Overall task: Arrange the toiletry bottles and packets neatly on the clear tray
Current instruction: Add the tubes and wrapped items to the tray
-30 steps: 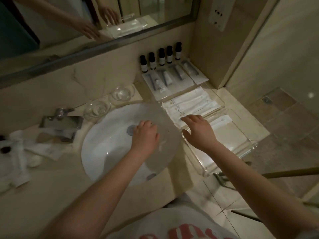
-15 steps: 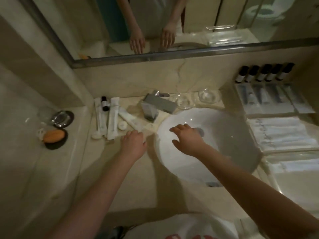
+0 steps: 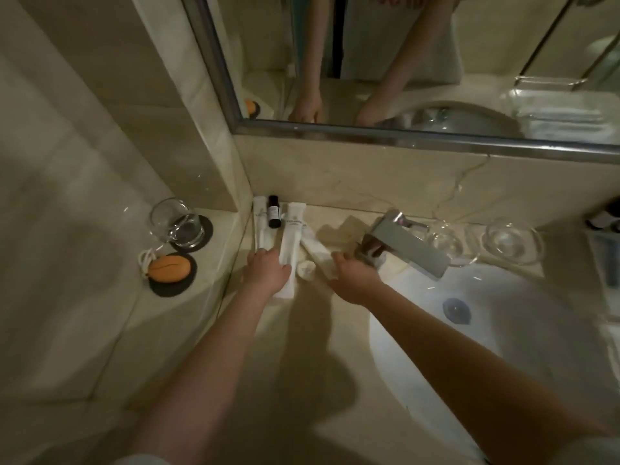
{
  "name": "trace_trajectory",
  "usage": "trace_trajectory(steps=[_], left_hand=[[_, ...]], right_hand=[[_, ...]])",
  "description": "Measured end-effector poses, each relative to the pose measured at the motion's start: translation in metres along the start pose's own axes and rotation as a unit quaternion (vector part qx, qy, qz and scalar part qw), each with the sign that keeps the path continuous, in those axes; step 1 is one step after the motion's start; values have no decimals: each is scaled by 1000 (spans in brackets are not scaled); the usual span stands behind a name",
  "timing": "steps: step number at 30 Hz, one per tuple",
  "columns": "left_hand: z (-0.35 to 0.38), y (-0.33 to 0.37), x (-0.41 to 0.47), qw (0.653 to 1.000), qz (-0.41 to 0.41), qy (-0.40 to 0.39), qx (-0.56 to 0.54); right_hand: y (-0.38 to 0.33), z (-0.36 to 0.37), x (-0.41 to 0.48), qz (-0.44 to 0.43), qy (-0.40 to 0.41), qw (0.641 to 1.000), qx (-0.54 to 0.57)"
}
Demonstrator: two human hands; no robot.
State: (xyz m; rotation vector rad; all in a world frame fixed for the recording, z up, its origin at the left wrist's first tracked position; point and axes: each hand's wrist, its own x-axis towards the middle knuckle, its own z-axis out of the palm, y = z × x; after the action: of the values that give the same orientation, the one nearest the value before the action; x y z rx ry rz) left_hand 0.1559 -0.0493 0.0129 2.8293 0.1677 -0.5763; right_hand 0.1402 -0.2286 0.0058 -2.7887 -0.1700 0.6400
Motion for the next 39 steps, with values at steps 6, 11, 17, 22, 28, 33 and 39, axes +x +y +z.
trace_trajectory(steps=[6,11,17,22,28,33,39], left_hand=[[2,10,37,998,-6,-8,-61],[7,19,49,986,-65,-17,-152],[0,20,52,975,-81,39,-203],[-9,20,37,953,-79,82,-279],[-24,28,6,941,-76,91,-317],[-19,38,-24,893,-63,104,-433],[-5,68,-81,857,-4,136,-496]], right_hand=[[-21,19,36,24,21,999,17],[-23,22,52,119,19,987,103],[-24,15,53,178,2,978,106],[-22,6,48,177,-35,975,133],[-11,-10,20,156,23,935,317],[-1,-18,-32,83,75,926,361],[35,-28,-110,42,93,904,416]])
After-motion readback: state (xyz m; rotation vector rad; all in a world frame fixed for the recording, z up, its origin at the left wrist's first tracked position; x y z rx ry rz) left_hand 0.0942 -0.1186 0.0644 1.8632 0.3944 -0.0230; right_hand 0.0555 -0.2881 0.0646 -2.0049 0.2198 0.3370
